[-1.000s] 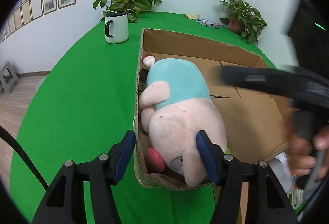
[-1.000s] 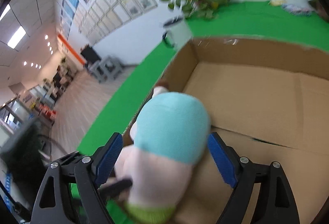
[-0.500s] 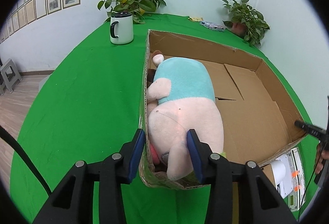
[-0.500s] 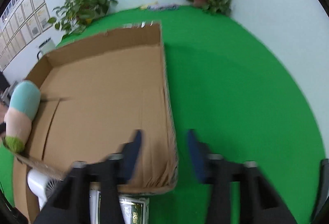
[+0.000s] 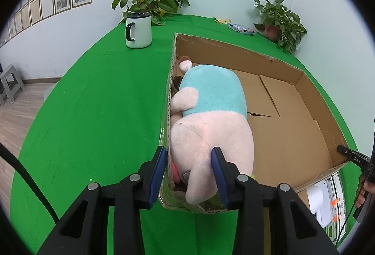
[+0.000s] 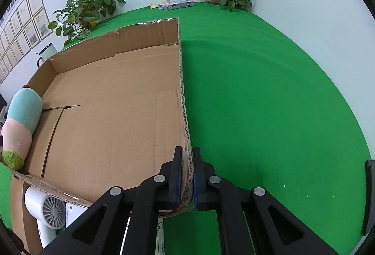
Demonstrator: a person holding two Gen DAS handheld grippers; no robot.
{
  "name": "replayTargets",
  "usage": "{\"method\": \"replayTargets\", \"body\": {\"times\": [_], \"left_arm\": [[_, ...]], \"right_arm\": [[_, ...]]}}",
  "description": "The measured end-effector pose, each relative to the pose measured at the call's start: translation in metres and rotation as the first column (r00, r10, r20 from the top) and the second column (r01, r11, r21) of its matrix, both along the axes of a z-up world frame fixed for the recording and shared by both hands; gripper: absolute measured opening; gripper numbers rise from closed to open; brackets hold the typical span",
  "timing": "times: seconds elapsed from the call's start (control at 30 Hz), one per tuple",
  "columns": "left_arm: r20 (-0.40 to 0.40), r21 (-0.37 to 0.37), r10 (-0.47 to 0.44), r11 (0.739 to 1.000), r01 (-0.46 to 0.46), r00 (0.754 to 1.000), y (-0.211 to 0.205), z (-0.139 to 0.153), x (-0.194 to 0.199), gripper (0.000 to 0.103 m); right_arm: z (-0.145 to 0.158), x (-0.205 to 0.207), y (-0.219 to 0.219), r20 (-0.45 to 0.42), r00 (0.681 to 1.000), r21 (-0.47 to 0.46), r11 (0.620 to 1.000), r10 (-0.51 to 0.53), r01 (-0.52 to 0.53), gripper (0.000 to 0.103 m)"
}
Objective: Organize objects
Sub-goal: 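Lower the plush toy into the box and open the left gripper, then withdraw the left gripper and move both grippers toward the long brown box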
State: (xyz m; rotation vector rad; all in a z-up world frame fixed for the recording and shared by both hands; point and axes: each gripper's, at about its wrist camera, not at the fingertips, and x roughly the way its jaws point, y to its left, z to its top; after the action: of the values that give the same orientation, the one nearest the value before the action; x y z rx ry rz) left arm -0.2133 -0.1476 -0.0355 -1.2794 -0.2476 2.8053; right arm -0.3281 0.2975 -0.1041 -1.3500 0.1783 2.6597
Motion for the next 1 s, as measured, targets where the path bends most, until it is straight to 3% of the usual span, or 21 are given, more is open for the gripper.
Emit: {"method": "replayTargets", "body": {"times": [0.33,0.5,0.53,0.57,0.6,0.63,0.67,0.77,0.87,1.0], "left_arm": [[0.004,-0.014,0.003,1.0,-0.003,1.0,0.003,0.001,0.006,0.037],[-0.017,-0.02,0.013,1.0,-0.013,1.0,0.001,0.006,0.011,0.038],[-0.025,-0.055,0.037,0.998,-0.038,0.999,0.002,0.01,0.015,0.038],[-0.04,-0.09,0.053,0.994,-0.057,0.998,0.004,0.014,0.019,0.037],[-0.064,-0.126,0.062,0.99,-0.07,0.996,0.007,0.02,0.024,0.038],[-0.097,-0.154,0.057,0.986,-0.072,0.994,0.012,0.027,0.033,0.038],[-0.12,-0.164,0.048,0.984,-0.067,0.992,0.016,0.033,0.04,0.041],[-0.213,-0.174,0.009,0.984,-0.048,0.977,0.034,0.051,0.073,0.082],[-0.297,-0.158,-0.024,0.987,-0.024,0.955,0.051,0.06,0.101,0.083],[-0.298,-0.156,-0.088,0.987,0.043,0.951,0.074,0.06,0.116,0.083]], "right_arm": [[0.0,0.009,0.005,0.005,1.0,0.012,1.0,0.001,-0.001,0.005],[0.003,0.017,0.009,0.0,1.0,0.017,1.0,0.011,-0.011,0.013],[0.007,0.021,0.008,-0.011,1.0,-0.007,1.0,0.014,-0.014,0.023],[0.009,0.024,0.008,-0.024,1.0,-0.017,1.0,0.018,-0.019,0.045],[0.015,0.03,0.005,-0.053,0.998,-0.023,0.999,0.023,-0.024,0.06],[0.024,0.039,0.0,-0.091,0.996,-0.01,1.0,0.025,-0.026,0.091],[0.031,0.046,-0.005,-0.119,0.992,0.004,1.0,0.029,-0.029,0.102],[0.052,0.068,-0.027,-0.177,0.98,0.0,0.996,0.089,-0.091,0.102],[0.063,0.093,-0.051,-0.207,0.971,-0.019,0.992,0.121,-0.127,0.102],[0.07,0.127,-0.088,-0.231,0.955,0.005,0.982,0.186,-0.19,0.102]]}}
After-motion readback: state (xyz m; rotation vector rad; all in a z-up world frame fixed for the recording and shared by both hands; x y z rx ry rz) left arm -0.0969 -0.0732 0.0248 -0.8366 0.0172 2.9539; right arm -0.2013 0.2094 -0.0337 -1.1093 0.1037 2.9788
